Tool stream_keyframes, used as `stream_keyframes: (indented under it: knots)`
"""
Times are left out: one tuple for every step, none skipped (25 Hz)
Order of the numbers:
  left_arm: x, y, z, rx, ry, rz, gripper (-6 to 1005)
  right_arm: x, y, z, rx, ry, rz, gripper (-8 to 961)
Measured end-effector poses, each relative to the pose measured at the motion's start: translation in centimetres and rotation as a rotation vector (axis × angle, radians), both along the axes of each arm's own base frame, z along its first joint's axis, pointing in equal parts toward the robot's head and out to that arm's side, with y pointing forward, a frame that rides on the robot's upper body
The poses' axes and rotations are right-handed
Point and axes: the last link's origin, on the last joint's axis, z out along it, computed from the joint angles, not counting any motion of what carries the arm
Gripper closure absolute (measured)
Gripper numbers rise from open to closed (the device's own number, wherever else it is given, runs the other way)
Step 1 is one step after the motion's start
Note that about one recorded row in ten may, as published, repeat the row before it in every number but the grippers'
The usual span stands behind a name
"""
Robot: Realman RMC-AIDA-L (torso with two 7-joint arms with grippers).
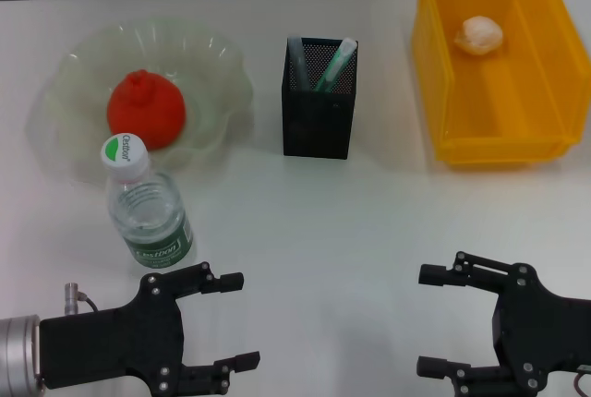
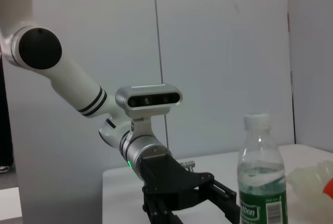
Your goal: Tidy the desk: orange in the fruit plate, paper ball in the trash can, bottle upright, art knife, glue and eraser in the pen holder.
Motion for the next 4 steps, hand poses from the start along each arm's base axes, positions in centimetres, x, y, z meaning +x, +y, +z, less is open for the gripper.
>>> stream_keyframes:
  knots:
    - [-0.01,-0.01,0.0,0.0,0.0,0.0,202,0.01,0.0,-0.09,-0.002,-0.001,-0.001,130]
    - [-0.02,-0.02,0.01,0.001,0.0,0.002,202,0.02,0.01,-0.15,-0.003,-0.002,-0.003,121]
    - [-0.04,-0.02,0.03,0.002,-0.001,0.003,202,0.04,0.0,-0.19,-0.003,-0.003,-0.003,113]
    - [-0.05,-0.05,0.02,0.002,-0.002,0.005,202,0.05,-0.01,-0.22,-0.001,-0.003,-0.003,113]
